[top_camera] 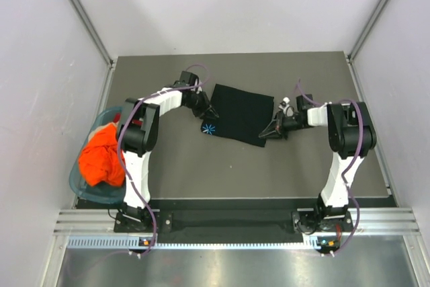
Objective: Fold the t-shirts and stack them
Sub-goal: Fold the tshirt, then neatly place the folded tshirt to the corner
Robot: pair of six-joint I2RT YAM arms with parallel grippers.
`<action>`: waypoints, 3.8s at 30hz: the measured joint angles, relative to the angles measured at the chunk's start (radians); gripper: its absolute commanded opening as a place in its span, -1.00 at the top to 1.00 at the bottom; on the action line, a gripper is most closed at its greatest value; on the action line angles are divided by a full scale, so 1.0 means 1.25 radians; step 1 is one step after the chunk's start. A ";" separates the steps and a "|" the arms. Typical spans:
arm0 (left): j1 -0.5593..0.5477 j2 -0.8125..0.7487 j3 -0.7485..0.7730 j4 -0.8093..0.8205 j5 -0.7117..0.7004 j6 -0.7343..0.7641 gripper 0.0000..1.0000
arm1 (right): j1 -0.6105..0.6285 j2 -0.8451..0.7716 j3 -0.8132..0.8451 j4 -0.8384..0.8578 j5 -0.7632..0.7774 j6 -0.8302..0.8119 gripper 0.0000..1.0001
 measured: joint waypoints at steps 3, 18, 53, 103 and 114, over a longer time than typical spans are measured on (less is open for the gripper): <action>-0.003 -0.001 0.005 -0.013 -0.010 0.024 0.54 | -0.018 -0.020 -0.021 -0.005 -0.010 -0.027 1.00; -0.013 -0.042 0.002 -0.089 -0.049 0.076 0.52 | 0.046 -0.125 0.079 -0.049 0.019 -0.059 0.99; -0.011 -0.039 -0.022 -0.072 -0.047 0.096 0.53 | 0.015 -0.093 -0.109 0.027 0.032 -0.050 1.00; -0.015 -0.631 -0.237 -0.329 -0.150 0.248 0.13 | 0.007 0.085 0.306 -0.034 0.388 -0.044 1.00; -0.012 -0.669 -0.311 -0.316 -0.164 0.239 0.16 | 0.006 0.078 0.510 -0.306 0.644 -0.254 1.00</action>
